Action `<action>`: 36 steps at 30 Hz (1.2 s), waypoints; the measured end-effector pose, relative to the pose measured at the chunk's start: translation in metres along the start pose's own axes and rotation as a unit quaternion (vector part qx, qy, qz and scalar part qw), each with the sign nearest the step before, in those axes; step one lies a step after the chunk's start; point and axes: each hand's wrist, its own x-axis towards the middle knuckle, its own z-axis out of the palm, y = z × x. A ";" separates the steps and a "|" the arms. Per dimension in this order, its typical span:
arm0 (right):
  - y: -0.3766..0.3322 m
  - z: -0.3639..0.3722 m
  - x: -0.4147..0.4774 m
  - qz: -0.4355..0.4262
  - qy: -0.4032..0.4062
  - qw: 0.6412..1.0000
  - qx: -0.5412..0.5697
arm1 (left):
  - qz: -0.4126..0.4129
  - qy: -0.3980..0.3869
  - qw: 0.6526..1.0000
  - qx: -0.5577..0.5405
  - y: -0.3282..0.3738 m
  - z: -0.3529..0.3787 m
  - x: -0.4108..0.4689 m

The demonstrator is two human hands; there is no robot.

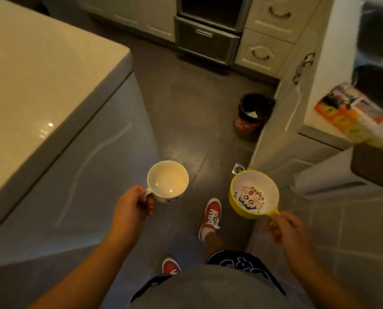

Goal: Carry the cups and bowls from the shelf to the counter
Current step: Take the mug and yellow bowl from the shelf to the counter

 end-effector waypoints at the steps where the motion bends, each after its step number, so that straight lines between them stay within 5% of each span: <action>1: -0.002 -0.004 0.012 0.005 0.013 1.000 0.000 | -0.001 -0.010 1.000 0.007 0.006 0.019 0.015; 9: -0.052 -0.010 0.132 0.043 0.044 0.997 0.036 | 0.006 -0.015 1.000 0.022 0.061 0.140 0.114; 22: -0.215 0.076 0.344 -0.051 -0.052 0.997 0.021 | -0.005 0.094 0.996 0.001 0.132 0.163 0.246; 36: -0.339 0.104 0.515 -0.034 -0.018 0.999 -0.015 | 0.010 0.033 0.998 -0.052 0.251 0.262 0.471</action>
